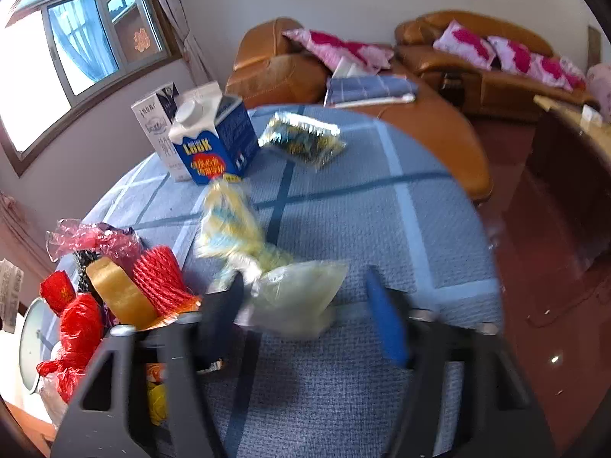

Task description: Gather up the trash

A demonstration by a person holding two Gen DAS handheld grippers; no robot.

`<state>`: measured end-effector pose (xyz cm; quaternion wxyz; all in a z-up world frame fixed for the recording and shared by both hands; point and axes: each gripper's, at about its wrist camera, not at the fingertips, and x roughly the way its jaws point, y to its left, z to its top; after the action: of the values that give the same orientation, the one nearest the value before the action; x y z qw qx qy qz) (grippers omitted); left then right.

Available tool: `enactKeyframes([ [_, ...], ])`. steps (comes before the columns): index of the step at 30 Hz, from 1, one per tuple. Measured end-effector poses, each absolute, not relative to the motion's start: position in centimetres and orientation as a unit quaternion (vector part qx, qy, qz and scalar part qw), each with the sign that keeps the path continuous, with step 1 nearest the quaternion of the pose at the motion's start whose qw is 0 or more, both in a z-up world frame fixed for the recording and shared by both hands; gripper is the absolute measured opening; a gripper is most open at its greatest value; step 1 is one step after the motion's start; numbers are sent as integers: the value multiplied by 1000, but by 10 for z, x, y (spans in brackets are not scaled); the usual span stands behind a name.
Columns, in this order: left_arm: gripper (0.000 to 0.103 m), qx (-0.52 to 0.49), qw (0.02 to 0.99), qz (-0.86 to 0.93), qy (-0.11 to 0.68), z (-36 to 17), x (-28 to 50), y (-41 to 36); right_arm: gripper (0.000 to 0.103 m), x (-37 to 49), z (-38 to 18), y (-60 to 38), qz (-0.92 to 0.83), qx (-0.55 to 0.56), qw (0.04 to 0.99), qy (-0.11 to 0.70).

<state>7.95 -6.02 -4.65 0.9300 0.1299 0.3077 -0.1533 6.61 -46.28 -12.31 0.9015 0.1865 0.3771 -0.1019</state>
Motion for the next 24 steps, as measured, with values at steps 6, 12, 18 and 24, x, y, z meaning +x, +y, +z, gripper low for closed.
enactKeyframes([
  [6,3,127,932,-148,306,-43,79,-54,25,62,-118,-463,-87,177,907,373],
  [12,3,132,935,-133,300,-37,74,-41,19,50,-79,-458,-90,138,933,321],
  [18,3,135,938,-110,300,-34,71,-19,13,50,-47,-435,-62,95,952,285],
  [24,3,136,938,-76,308,-36,68,10,9,64,-28,-387,2,69,960,272],
])
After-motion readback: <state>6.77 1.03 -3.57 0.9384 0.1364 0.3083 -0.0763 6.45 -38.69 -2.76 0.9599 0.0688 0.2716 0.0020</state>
